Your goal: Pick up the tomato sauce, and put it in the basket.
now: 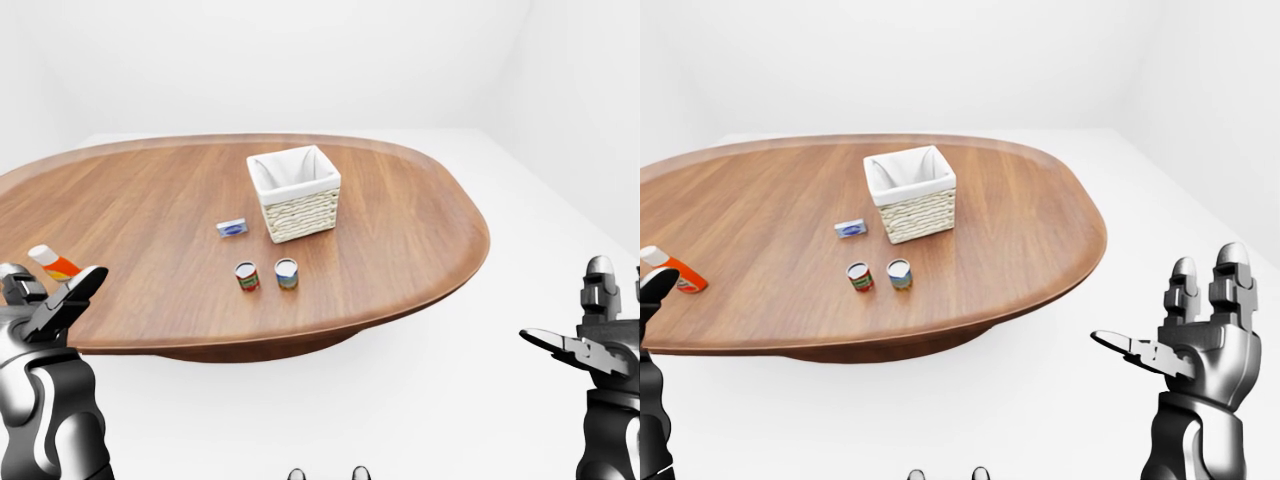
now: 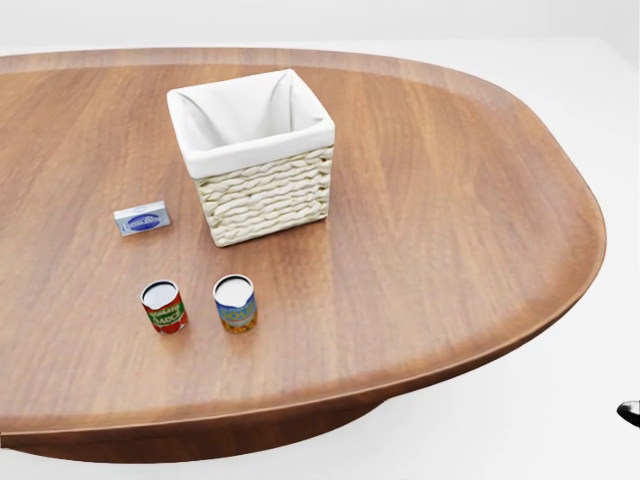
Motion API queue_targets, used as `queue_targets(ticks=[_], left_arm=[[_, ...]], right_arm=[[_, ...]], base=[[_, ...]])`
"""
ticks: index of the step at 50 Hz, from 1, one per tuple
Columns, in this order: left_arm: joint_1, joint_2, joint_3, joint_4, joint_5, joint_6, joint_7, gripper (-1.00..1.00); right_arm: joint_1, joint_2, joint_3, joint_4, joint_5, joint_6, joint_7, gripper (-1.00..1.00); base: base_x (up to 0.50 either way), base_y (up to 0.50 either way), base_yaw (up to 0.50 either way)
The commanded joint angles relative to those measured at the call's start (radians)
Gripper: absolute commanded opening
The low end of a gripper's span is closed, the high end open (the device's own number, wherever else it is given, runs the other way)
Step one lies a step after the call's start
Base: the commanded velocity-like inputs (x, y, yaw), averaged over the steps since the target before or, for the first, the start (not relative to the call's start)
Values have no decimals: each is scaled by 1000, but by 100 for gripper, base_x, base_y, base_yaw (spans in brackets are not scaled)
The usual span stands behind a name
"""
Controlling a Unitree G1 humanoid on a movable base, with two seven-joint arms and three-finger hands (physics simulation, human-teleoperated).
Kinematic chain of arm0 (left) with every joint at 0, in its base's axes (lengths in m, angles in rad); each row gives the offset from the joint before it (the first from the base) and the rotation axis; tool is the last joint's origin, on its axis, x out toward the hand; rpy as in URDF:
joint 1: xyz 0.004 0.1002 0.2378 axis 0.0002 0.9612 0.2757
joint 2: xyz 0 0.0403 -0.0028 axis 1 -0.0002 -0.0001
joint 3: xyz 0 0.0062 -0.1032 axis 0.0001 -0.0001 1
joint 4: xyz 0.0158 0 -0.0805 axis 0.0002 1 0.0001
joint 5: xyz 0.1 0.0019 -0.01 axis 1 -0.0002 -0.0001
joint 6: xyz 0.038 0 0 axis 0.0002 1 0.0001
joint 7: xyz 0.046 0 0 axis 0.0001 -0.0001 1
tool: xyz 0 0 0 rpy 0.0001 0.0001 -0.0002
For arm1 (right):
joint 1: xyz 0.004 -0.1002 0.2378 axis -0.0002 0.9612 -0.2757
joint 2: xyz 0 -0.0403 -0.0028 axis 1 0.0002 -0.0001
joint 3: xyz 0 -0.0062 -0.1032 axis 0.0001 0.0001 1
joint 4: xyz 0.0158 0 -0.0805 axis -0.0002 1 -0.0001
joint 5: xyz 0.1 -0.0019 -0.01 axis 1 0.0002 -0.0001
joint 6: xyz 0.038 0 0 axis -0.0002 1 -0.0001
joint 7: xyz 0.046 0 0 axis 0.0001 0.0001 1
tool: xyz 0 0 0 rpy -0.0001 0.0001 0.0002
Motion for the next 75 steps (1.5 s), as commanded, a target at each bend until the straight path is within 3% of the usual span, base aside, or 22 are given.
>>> queue_targets(ticks=[1, 60, 75], left_arm=[[-1, -2, -2, 1, 2, 0, 0, 100], [-1, -3, -7, 6, 9, 0, -2, 100], [-3, -10, -33, -7, 97, 0, -6, 100]], right_arm=[[1, 2, 6, -4, 0, 0, 4, 100], [2, 10, 11, -6, -14, 0, 4, 100], [3, 7, 11, -11, -2, 0, -1, 100]], base=[[34, -2, 0], [34, -2, 0], [0, 0, 0]])
